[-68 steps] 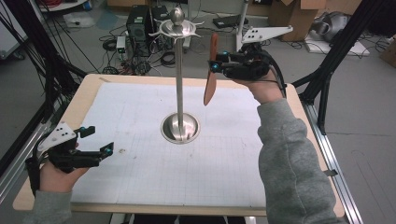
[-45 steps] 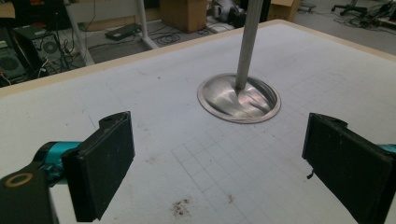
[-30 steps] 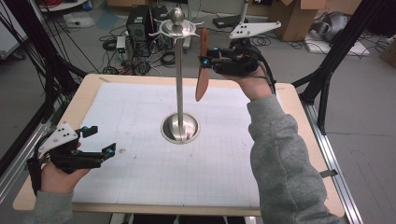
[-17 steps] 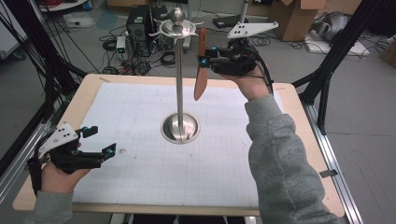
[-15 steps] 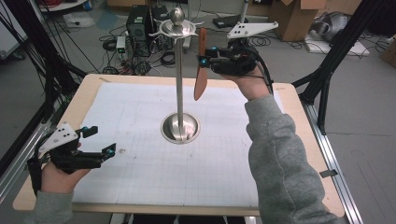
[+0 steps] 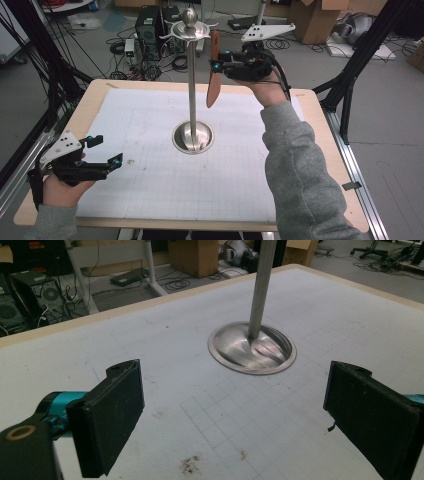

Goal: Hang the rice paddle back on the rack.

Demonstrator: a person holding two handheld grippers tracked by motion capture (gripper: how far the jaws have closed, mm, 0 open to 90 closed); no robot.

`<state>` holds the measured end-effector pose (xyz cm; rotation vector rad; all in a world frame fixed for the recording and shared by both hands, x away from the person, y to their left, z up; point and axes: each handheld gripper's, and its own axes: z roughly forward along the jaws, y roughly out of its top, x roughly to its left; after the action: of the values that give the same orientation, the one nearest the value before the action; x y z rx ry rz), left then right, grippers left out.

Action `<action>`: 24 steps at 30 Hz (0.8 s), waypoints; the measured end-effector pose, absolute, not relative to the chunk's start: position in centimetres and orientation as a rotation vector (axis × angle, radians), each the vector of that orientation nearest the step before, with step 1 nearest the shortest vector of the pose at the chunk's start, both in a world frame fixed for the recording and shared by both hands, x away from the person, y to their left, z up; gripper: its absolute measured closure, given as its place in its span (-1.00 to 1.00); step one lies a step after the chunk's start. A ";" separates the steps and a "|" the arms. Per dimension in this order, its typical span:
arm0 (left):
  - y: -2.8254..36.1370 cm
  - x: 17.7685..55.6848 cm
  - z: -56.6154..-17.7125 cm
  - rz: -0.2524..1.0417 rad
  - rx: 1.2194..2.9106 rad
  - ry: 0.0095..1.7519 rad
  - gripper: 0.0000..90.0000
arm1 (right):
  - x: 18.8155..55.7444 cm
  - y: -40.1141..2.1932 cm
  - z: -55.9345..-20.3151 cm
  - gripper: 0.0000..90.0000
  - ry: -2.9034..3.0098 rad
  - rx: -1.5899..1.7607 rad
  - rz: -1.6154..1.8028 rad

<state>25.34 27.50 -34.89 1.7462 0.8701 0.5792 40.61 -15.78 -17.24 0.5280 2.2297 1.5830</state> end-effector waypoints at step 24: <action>27.6 25.4 -35.0 0.577 1.746 0.876 -0.78 | 40.8 -15.4 -17.8 0.42 2.232 0.505 1.571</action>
<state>25.36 27.64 -35.03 1.7455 0.8762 0.5771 40.79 -15.43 -17.77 0.5051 2.2322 1.5707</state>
